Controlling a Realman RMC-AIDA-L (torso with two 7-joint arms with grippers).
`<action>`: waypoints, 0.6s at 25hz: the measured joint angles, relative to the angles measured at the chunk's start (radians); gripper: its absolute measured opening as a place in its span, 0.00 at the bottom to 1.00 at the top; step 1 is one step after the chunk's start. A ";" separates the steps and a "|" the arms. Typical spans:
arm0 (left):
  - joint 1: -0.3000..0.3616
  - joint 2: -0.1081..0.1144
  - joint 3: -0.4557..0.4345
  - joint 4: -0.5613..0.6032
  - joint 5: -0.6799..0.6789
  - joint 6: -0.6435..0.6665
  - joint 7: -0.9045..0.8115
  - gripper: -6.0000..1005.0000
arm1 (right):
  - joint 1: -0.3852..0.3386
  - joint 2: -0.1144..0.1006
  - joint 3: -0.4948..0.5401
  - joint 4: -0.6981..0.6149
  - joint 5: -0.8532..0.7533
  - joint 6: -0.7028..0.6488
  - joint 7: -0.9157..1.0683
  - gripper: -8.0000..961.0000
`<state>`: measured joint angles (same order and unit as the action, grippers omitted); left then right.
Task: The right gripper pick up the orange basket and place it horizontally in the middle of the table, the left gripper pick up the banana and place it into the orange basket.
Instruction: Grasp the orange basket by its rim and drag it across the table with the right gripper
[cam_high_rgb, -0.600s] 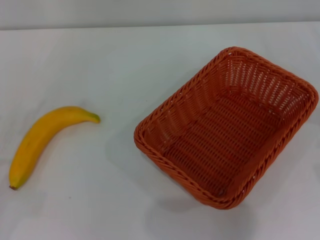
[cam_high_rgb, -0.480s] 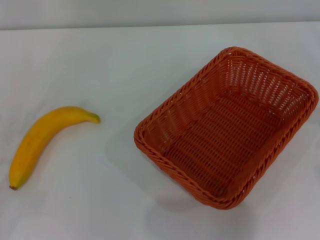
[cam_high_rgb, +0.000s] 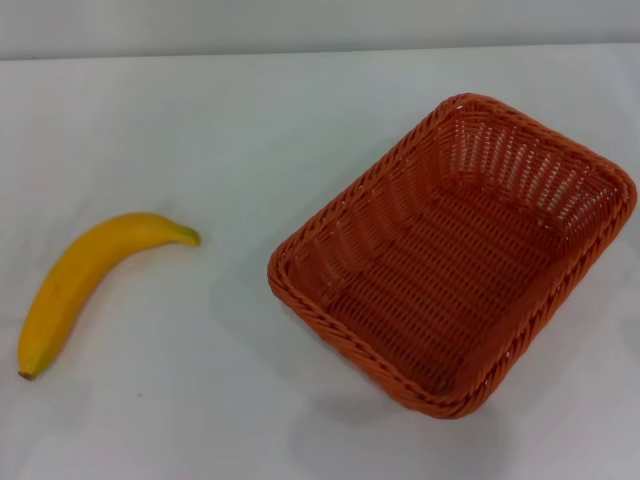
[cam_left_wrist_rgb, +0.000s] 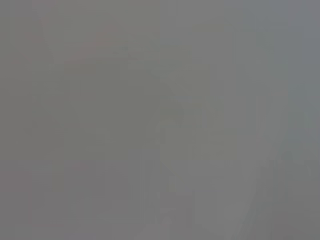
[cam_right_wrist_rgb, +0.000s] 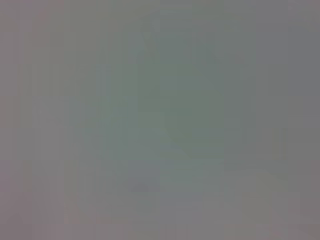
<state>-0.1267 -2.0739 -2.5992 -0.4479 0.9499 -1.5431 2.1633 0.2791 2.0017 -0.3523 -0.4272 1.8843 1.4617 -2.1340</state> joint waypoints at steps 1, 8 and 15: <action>0.002 0.000 0.000 0.000 0.000 0.000 0.000 0.88 | 0.000 0.000 -0.023 -0.032 -0.006 -0.006 0.023 0.86; 0.009 0.000 0.000 0.000 0.000 -0.001 -0.002 0.88 | 0.024 -0.006 -0.146 -0.398 -0.181 -0.097 0.353 0.84; 0.015 -0.002 0.002 0.000 0.000 -0.002 -0.002 0.88 | 0.150 -0.047 -0.201 -0.726 -0.530 -0.090 0.769 0.83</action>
<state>-0.1116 -2.0754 -2.5974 -0.4479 0.9504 -1.5449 2.1611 0.4287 1.9548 -0.5537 -1.1536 1.3542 1.3714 -1.3651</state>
